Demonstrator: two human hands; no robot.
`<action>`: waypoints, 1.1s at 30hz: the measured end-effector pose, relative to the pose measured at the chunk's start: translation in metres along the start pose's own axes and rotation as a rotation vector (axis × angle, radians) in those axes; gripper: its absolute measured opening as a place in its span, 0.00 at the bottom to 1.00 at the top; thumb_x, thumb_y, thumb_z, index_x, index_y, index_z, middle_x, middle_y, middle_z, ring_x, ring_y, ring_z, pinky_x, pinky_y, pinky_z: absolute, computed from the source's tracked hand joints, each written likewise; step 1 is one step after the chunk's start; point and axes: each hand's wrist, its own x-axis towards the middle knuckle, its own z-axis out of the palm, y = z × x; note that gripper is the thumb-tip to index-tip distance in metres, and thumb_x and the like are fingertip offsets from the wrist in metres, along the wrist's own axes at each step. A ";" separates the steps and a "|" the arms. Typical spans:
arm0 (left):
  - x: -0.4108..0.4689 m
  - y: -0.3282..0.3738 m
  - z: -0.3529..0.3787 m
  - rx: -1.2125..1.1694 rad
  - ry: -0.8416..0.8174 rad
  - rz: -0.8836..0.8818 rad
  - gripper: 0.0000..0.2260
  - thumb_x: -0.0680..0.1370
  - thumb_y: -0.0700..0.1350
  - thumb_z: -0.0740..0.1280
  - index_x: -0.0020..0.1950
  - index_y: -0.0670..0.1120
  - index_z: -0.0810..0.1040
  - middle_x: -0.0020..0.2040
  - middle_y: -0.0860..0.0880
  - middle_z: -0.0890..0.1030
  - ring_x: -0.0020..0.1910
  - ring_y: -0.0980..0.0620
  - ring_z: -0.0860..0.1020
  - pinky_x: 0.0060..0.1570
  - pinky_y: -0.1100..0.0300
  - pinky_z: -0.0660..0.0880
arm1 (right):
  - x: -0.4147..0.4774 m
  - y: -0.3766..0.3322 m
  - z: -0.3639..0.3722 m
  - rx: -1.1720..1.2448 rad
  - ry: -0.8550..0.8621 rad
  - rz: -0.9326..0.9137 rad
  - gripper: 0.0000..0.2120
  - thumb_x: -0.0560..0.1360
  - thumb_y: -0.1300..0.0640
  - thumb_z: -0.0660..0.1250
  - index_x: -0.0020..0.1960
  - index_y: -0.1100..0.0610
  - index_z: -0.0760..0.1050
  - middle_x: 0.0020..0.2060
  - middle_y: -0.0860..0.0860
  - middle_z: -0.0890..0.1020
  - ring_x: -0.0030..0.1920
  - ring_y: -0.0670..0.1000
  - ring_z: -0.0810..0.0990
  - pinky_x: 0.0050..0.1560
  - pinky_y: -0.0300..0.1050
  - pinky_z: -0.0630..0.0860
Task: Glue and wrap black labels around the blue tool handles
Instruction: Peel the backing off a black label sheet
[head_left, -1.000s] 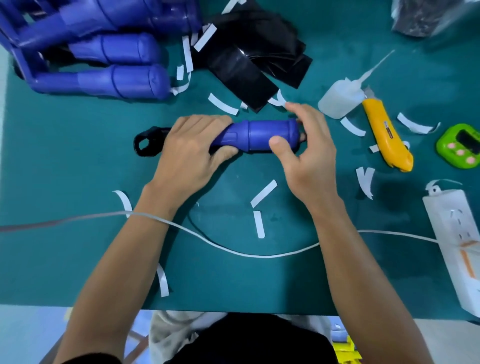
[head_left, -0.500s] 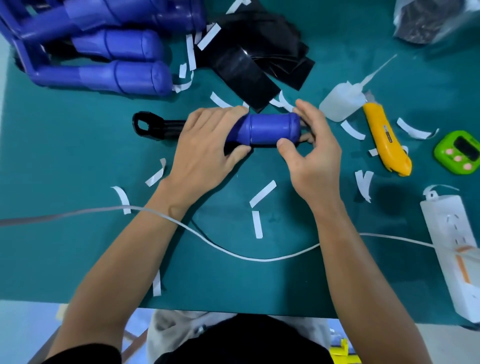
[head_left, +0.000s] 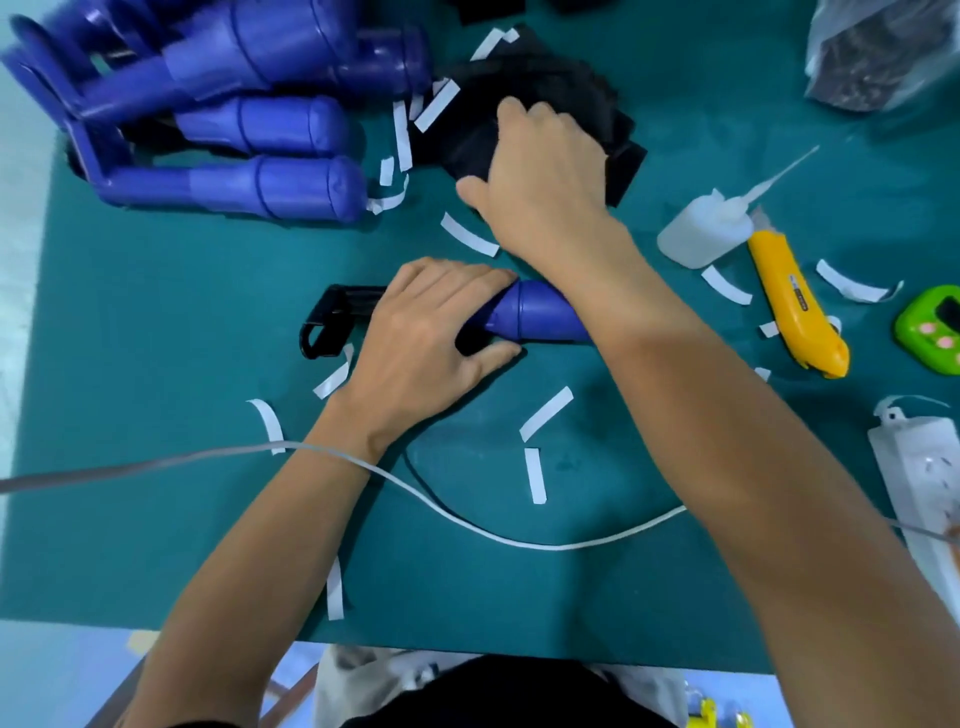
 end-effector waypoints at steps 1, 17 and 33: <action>0.000 0.000 -0.001 0.015 0.001 0.004 0.21 0.78 0.55 0.75 0.65 0.43 0.82 0.60 0.48 0.84 0.58 0.46 0.80 0.65 0.53 0.70 | 0.004 -0.005 0.003 -0.058 -0.001 0.002 0.30 0.76 0.41 0.73 0.71 0.56 0.69 0.64 0.55 0.79 0.63 0.60 0.78 0.53 0.53 0.72; 0.004 0.000 0.004 0.053 0.056 -0.056 0.22 0.77 0.52 0.75 0.68 0.43 0.81 0.63 0.48 0.84 0.60 0.44 0.80 0.68 0.48 0.71 | -0.094 0.054 -0.049 1.224 0.346 -0.134 0.10 0.76 0.66 0.63 0.48 0.51 0.74 0.34 0.42 0.75 0.33 0.45 0.71 0.33 0.43 0.69; -0.009 0.038 0.002 -0.580 0.140 -0.281 0.23 0.75 0.38 0.77 0.69 0.48 0.79 0.46 0.60 0.86 0.41 0.52 0.82 0.48 0.62 0.77 | -0.183 0.076 0.040 1.453 -0.196 0.211 0.10 0.75 0.60 0.67 0.54 0.62 0.82 0.41 0.60 0.84 0.41 0.56 0.79 0.45 0.57 0.78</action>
